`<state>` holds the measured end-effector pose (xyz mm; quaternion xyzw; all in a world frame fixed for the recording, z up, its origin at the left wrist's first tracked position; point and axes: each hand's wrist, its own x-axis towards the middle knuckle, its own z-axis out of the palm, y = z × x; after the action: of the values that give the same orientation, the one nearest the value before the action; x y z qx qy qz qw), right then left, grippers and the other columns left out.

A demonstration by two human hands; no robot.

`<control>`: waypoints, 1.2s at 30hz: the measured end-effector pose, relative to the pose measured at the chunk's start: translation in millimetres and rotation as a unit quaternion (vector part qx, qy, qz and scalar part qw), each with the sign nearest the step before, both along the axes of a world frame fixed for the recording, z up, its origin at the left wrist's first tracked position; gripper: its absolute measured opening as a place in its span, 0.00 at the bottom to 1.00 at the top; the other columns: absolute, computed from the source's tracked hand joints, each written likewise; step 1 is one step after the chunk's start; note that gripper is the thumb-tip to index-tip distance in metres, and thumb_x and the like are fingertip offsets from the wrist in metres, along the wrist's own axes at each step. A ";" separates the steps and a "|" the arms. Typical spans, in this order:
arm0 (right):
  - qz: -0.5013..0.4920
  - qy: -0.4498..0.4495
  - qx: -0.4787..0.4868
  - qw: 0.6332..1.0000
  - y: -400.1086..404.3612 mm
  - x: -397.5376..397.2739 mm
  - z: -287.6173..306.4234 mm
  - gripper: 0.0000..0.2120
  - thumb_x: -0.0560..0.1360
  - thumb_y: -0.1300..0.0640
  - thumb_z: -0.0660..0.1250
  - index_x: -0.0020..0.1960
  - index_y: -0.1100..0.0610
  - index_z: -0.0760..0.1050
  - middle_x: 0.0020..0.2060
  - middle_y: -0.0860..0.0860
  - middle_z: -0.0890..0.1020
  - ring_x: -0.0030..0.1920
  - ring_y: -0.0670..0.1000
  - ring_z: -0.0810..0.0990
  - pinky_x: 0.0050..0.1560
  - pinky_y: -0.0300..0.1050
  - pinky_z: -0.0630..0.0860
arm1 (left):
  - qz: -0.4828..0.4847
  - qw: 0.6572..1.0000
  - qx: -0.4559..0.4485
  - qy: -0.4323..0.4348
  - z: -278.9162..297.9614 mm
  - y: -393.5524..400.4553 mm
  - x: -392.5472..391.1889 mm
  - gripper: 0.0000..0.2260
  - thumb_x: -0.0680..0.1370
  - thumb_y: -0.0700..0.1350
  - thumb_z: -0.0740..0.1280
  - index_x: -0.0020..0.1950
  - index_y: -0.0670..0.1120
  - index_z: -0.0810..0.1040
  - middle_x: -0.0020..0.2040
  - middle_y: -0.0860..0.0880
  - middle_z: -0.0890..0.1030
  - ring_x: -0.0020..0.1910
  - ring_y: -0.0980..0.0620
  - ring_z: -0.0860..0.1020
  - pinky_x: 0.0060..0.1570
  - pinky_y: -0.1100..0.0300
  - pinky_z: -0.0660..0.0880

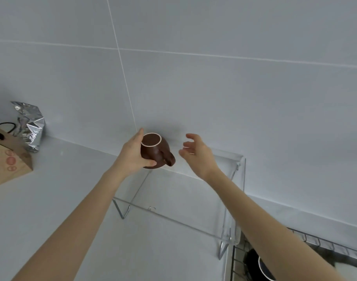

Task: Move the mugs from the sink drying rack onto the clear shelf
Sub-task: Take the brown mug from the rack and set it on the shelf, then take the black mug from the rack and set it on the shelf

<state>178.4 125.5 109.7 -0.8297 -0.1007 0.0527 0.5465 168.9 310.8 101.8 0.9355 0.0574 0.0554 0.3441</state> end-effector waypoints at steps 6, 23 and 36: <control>-0.017 -0.038 -0.021 0.999 -75.0 -29.8 28.0 0.08 0.73 0.63 0.64 0.51 0.54 0.75 0.44 0.54 0.82 0.47 0.56 0.82 0.56 0.55 0.78 | -0.027 0.989 -0.052 -0.135 15.6 -86.5 -40.8 0.35 0.67 0.43 0.74 0.70 0.42 0.63 0.69 0.42 0.69 0.68 0.45 0.67 0.65 0.65 0.59; -0.177 0.188 -0.163 0.952 -237.6 -182.9 -128.7 0.13 0.73 0.56 0.66 0.56 0.60 0.76 0.48 0.54 0.82 0.46 0.49 0.77 0.45 0.39 0.74 | -0.378 0.913 0.003 0.156 -97.3 -274.2 -149.6 0.29 0.73 0.40 0.66 0.72 0.46 0.58 0.72 0.47 0.63 0.70 0.49 0.64 0.69 0.58 0.60; -0.265 0.241 -0.068 0.931 -212.4 -205.2 -184.0 0.10 0.70 0.58 0.68 0.45 0.65 0.78 0.34 0.54 0.79 0.37 0.48 0.75 0.32 0.34 0.68 | -0.332 0.905 0.081 0.253 -170.9 -295.9 -107.5 0.46 0.66 0.36 0.73 0.75 0.45 0.47 0.77 0.43 0.49 0.76 0.45 0.52 0.73 0.53 0.54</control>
<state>-26.8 -86.9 -74.3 -0.8236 0.2616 0.1104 0.4909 61.4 15.0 -69.1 0.9075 -0.1763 -0.2963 0.2399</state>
